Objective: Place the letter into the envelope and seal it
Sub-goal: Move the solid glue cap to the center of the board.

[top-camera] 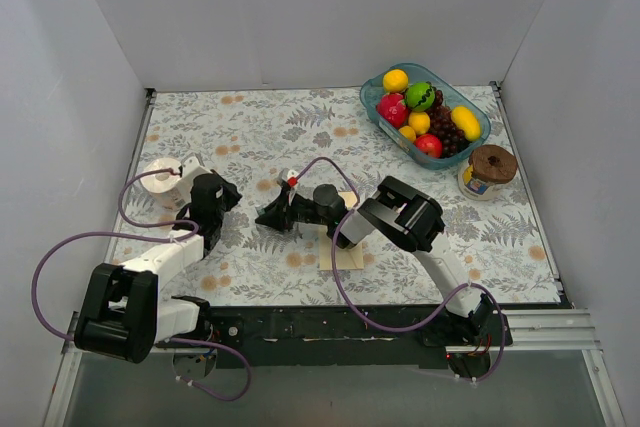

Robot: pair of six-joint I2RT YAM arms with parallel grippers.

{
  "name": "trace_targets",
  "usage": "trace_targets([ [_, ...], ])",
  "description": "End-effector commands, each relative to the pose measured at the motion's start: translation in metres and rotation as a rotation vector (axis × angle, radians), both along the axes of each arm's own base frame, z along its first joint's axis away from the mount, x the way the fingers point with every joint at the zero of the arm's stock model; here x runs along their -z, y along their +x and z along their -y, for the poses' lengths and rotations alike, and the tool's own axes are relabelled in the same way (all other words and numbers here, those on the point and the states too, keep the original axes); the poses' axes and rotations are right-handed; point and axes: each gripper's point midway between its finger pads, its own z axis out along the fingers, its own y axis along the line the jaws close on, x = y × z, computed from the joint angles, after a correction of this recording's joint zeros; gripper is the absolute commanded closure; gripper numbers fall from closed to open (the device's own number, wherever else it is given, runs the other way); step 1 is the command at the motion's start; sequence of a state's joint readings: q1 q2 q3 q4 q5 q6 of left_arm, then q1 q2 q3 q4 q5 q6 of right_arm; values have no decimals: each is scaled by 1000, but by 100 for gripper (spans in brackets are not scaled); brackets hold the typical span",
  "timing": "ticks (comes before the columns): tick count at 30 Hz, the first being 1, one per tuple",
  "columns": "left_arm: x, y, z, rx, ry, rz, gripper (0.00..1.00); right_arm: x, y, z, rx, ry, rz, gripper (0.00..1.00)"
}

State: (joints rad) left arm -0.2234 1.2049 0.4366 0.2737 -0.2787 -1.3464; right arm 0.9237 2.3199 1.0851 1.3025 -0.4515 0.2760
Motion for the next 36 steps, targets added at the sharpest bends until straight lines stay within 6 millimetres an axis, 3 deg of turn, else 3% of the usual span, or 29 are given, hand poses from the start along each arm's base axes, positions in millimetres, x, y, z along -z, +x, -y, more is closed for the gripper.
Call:
trace_targets([
  [1,7,-6,2,8,2,-2,89,-48,-4,1,-21,152,94,99],
  [19,18,-12,12,49,-12,20,86,-72,7,3,-34,212,95,99],
  [28,15,-11,27,120,-33,75,85,-86,6,7,-50,255,76,99],
  [36,15,-8,29,127,-18,87,84,-96,9,10,-61,285,71,99],
])
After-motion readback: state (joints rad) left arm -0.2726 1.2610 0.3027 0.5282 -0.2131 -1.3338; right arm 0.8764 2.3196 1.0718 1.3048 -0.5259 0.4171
